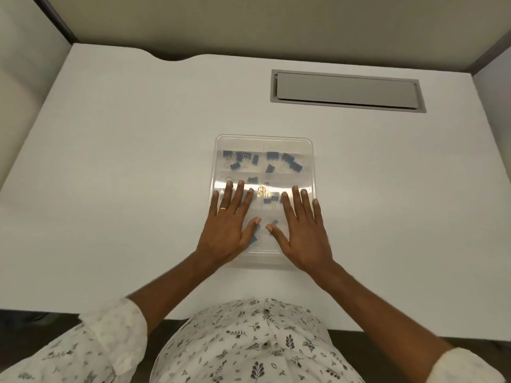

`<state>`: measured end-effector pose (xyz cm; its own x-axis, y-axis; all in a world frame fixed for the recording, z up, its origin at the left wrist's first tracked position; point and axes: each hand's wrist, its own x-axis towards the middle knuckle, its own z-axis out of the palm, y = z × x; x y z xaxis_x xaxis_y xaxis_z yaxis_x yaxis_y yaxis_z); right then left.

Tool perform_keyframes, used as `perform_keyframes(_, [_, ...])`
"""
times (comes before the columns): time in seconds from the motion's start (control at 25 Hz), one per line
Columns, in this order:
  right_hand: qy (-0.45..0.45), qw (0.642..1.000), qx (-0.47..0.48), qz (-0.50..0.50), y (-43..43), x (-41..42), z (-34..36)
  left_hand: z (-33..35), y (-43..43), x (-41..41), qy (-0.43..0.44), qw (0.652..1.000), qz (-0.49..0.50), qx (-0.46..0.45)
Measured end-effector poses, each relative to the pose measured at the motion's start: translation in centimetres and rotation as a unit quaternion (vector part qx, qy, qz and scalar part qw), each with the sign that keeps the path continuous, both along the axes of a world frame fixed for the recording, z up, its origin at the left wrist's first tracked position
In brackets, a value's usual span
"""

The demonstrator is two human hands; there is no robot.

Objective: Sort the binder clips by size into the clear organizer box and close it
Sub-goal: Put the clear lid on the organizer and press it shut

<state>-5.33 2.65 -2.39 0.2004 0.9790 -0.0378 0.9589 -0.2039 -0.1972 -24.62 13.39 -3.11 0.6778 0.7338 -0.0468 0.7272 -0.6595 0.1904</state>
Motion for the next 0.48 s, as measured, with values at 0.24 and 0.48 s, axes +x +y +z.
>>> perform_keyframes(0.24, [-0.025,0.999,0.022,0.003,-0.34,-0.16,-0.28,-0.22,-0.96,0.01,0.014,1.0,-0.004,0.027])
perform_keyframes(0.48, [-0.036,0.999,0.021,0.001,-0.07,-0.16,-0.41,-0.17,-0.44,0.19,0.013,1.0,-0.006,0.014])
